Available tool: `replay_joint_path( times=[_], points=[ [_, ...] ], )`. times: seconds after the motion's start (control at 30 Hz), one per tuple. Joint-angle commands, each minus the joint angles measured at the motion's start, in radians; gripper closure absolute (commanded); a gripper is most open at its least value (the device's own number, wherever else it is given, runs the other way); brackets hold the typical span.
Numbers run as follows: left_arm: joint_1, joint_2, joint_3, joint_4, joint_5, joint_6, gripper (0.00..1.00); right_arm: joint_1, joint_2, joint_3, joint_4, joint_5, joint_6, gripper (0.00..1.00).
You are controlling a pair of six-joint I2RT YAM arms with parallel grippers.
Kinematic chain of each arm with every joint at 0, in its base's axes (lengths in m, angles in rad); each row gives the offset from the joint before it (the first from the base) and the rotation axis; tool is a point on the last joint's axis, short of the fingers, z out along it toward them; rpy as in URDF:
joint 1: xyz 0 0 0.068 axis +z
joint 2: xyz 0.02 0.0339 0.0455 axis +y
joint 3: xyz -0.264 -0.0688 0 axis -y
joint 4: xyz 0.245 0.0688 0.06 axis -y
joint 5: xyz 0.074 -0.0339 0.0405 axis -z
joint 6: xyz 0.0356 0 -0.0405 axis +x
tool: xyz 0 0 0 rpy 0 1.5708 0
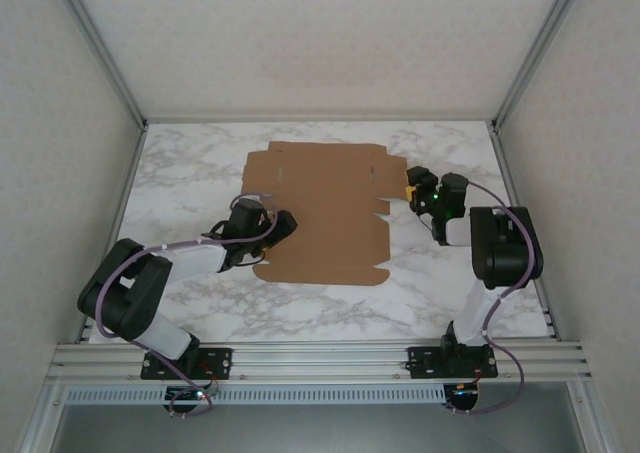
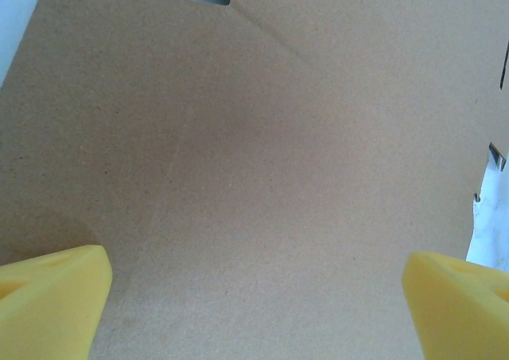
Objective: Fold the paper box
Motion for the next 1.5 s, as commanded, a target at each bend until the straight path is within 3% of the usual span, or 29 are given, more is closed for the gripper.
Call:
replay_joint_path(
  times=[0.0, 0.3, 0.7, 0.87, 1.07, 1.47],
  points=[
    [-0.001, 0.007, -0.039, -0.072, -0.018, 0.001, 0.06, 0.01, -0.023, -0.009, -0.185, -0.039, -0.028, 0.38],
    [-0.004, 0.005, -0.039, -0.052, 0.001, -0.008, 0.06, 0.063, 0.014, 0.0, -0.204, -0.008, -0.003, 0.35],
    [-0.005, 0.0, -0.044, -0.054, 0.0, -0.002, 0.05, 0.08, 0.203, 0.07, 0.018, 0.046, 0.148, 0.44],
    [-0.005, 0.002, -0.044, -0.052, 0.002, -0.002, 0.05, 0.098, 0.173, 0.089, 0.033, 0.113, 0.127, 0.43],
    [-0.006, 0.007, -0.055, -0.046, 0.006, -0.009, 0.06, 0.106, 0.159, 0.063, 0.169, 0.228, 0.097, 0.44],
    [-0.008, 0.02, -0.067, -0.042, 0.009, -0.008, 0.06, 0.112, 0.252, 0.158, 0.335, 0.213, 0.053, 0.43]
  ],
)
